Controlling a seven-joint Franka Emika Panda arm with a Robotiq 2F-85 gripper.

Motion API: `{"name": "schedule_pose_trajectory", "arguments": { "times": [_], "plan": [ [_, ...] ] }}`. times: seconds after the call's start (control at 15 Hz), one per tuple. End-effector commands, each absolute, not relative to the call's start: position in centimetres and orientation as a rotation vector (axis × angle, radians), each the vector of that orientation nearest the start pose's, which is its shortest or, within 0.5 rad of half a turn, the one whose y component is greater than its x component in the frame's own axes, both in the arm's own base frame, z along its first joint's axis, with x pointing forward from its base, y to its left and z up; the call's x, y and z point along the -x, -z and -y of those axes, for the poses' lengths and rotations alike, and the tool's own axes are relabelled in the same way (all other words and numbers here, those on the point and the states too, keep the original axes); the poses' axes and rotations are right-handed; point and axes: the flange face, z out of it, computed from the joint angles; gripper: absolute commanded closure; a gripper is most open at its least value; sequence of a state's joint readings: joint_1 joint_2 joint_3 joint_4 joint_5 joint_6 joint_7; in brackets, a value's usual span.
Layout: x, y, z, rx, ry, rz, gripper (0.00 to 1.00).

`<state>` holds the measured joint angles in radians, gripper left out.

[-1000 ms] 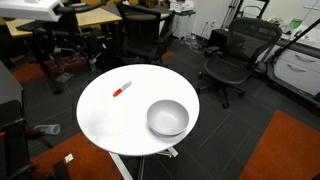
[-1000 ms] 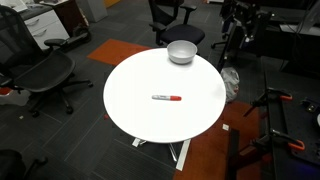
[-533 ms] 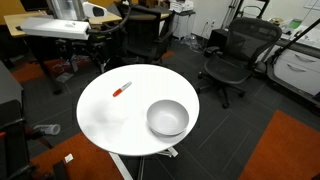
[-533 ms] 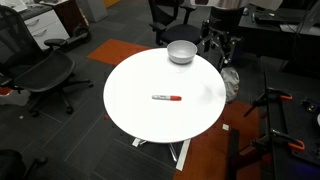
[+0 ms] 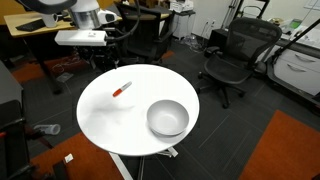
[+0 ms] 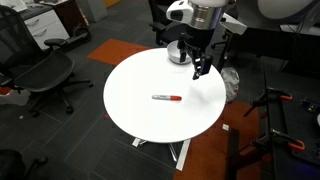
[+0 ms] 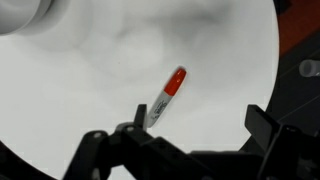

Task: Pick the marker and put it in the bowl

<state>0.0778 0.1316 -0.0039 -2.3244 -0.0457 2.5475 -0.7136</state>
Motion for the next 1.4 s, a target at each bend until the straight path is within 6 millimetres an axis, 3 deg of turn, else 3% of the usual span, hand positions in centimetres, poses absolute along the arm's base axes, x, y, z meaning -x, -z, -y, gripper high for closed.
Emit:
{"name": "schedule_pose_trajectory", "arguments": {
  "times": [0.0,0.47,0.73,1.07,1.33],
  "plan": [
    [-52.9,-28.8,-4.2,2.922,0.116,1.274,0.00],
    [-54.2,-27.6,-4.1,2.939,0.130,1.256,0.00],
    [-55.3,-25.6,-4.1,2.988,0.210,1.263,0.00],
    [-56.6,-22.8,-3.4,3.013,0.319,1.151,0.00],
    [-57.7,-20.6,-2.8,2.996,0.261,1.096,0.00]
  ]
}}
